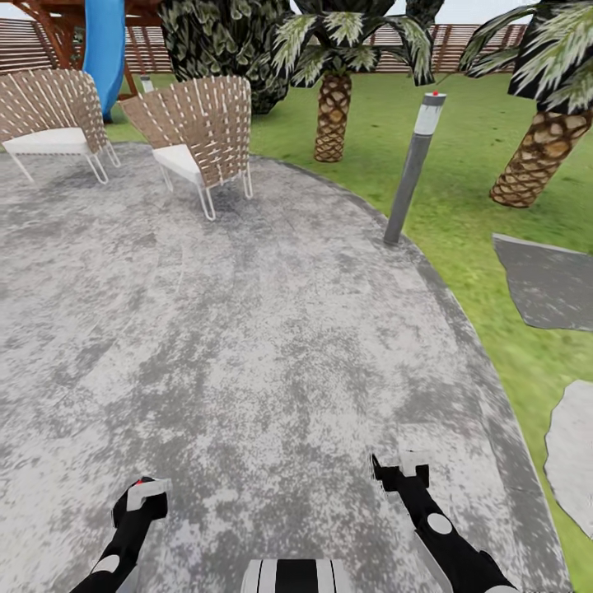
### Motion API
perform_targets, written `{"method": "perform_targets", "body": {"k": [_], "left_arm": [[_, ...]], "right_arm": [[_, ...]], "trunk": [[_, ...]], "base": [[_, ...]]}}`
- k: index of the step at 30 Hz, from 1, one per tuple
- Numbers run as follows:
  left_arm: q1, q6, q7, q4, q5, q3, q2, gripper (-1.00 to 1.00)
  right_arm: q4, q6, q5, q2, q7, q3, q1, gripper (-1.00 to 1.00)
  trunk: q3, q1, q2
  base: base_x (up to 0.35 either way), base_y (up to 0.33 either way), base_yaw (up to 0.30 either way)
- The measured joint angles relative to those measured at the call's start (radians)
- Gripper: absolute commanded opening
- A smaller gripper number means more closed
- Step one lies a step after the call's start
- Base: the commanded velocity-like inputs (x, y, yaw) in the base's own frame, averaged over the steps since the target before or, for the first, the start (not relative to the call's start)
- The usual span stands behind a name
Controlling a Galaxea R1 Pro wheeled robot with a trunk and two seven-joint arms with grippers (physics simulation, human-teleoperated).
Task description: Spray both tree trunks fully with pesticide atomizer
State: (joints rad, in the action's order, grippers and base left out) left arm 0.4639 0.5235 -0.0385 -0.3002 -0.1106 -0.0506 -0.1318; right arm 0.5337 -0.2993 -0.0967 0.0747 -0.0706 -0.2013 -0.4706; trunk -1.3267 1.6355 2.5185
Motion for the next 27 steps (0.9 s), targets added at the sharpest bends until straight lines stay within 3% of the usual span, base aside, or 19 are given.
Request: {"method": "perform_targets", "body": {"k": [2,8,12,15,22,27], "left_arm": [[-0.028,0.0,0.0,0.005,0.0,-0.001,-0.002,-1.0],[-0.096,0.0,-0.001,-0.002,-0.001,-0.001,-0.003,-1.0],[-0.134,0.0,-0.002,0.0,-0.002,-0.002,-0.006,-1.0],[-0.163,0.001,-0.002,-0.005,-0.007,-0.012,-0.011,-1.0],[-0.176,0.003,-0.001,-0.007,-0.014,-0.063,-0.015,-1.0],[-0.179,0.003,0.0,-0.006,-0.013,-0.069,-0.014,-1.0]], "right_arm": [[0.0,-0.018,0.001,0.011,0.0,0.002,0.063,1.0],[0.0,-0.139,-0.002,0.036,0.0,0.002,0.157,1.0],[-0.005,-0.177,-0.001,0.039,0.0,0.002,0.203,1.0],[-0.045,-0.191,-0.002,0.039,0.0,0.001,0.218,1.0],[-0.094,-0.27,-0.002,0.032,0.001,-0.001,0.222,1.0],[-0.128,-0.292,-0.003,0.032,0.0,-0.001,0.222,1.0]], "trunk": [[0.01,-0.001,0.0],[0.039,-0.004,-0.002],[0.059,-0.005,-0.003],[0.074,-0.007,-0.003],[0.108,-0.01,-0.005],[0.133,-0.012,-0.006]], "base": [[0.0,0.0,-0.248],[0.0,0.0,-0.25],[0.0,0.0,-0.25],[0.0,0.0,-0.25],[0.0,0.0,-0.248],[0.0,0.0,-0.24]]}}
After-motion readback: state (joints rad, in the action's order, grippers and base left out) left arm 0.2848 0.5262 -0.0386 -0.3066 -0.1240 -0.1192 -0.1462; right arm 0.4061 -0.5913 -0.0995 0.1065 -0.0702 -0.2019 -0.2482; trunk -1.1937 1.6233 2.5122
